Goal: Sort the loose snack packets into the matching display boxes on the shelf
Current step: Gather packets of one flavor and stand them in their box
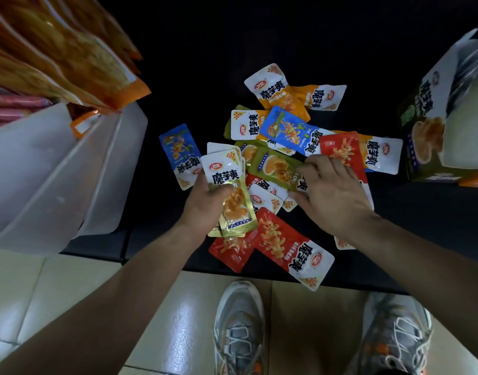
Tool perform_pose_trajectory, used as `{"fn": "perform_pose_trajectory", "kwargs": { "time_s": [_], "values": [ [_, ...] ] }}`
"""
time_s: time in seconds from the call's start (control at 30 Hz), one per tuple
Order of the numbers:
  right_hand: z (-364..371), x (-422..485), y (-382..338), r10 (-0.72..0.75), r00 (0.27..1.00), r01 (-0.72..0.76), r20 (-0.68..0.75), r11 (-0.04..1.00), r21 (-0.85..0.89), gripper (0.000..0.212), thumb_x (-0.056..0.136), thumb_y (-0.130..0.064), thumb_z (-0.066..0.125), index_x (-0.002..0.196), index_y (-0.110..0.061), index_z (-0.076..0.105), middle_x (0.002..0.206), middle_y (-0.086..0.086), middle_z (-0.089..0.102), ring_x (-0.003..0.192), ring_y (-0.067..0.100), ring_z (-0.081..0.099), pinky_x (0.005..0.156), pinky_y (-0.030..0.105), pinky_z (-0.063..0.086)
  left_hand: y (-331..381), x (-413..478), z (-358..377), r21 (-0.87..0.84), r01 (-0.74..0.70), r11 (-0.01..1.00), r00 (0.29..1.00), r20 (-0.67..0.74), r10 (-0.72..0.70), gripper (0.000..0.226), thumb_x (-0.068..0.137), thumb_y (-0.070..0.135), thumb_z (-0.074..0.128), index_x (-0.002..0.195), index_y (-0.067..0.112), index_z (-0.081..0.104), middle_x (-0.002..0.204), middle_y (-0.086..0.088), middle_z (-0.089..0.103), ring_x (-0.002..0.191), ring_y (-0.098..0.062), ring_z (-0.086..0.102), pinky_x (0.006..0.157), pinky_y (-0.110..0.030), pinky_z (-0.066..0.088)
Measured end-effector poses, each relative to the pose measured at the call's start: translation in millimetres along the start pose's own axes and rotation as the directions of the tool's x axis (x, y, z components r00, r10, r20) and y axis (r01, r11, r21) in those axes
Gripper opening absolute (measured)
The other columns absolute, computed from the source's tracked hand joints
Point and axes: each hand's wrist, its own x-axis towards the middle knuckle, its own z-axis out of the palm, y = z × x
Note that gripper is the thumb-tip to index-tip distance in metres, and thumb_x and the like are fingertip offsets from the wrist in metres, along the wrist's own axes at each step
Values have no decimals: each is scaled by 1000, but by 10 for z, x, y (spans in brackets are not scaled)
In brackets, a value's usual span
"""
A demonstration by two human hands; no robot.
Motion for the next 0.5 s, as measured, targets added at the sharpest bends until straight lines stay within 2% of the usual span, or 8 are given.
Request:
{"fn": "perform_pose_trajectory", "kwargs": {
  "time_s": [0.13,0.27,0.4,0.5],
  "values": [
    [-42,43,-20,87,994,-91,72,995,51,65,82,-50,73,129,-10,55,126,15,57,118,38,48,99,48,40,-27,8,7,18,-3,1000,1000,13,2,20,97,17,63,113,26,55,103,7,66,96,-8,63,83,-27,50],
    [-128,140,38,175,969,-185,176,982,43,88,75,-66,71,143,-18,45,138,12,48,130,35,37,108,47,33,-30,33,-1,3,-14,1000,1000,13,14,24,96,16,63,118,24,56,107,6,68,97,-7,64,82,-26,49],
    [-130,151,66,206,962,-216,179,976,36,89,73,-79,59,139,-20,47,134,11,43,128,33,36,106,48,33,-18,32,-6,-11,-18,1000,1000,8,18,30,96,14,62,124,23,57,105,13,67,95,1,61,74,-18,44],
    [-125,160,39,229,950,-237,211,971,15,86,69,-76,68,128,-16,49,129,10,44,125,33,37,105,47,33,-24,35,0,-9,-22,1000,1000,13,22,29,96,14,63,123,23,57,108,11,68,98,-2,61,77,-20,44]
  ]
}}
